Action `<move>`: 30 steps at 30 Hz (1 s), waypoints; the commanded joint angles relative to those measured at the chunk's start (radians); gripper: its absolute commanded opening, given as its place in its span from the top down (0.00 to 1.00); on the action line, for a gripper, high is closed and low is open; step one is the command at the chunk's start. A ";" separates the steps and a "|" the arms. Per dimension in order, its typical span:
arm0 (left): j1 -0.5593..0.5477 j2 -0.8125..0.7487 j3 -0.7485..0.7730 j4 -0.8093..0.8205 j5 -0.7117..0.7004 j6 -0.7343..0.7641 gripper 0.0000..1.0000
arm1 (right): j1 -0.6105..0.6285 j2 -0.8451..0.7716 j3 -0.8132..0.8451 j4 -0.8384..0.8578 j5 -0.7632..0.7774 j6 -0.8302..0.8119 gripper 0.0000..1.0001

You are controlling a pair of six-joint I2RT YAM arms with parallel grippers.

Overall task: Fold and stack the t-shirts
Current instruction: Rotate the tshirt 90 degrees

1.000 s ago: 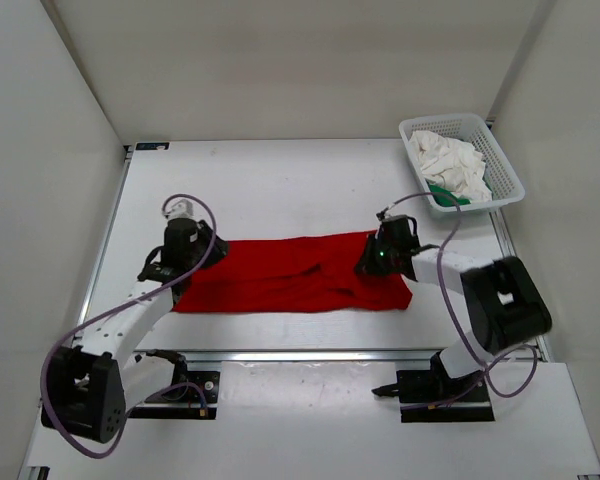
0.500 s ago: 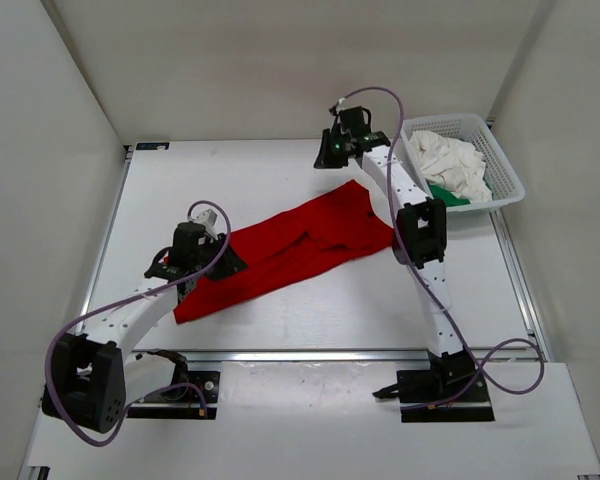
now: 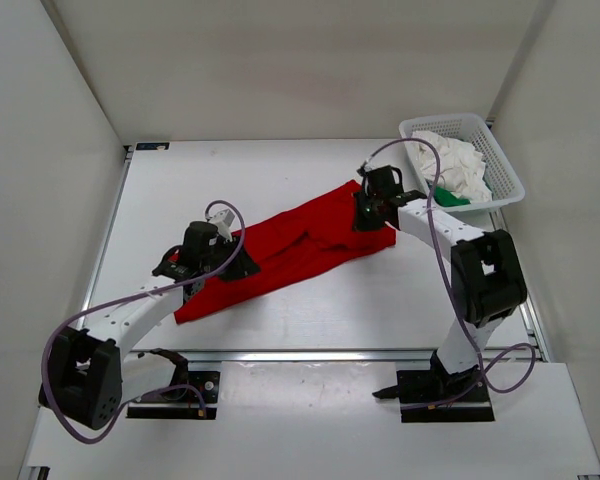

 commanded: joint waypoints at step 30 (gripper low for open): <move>0.028 0.028 0.126 -0.081 0.023 0.068 0.65 | 0.023 0.537 1.230 -0.615 -0.059 -0.076 0.82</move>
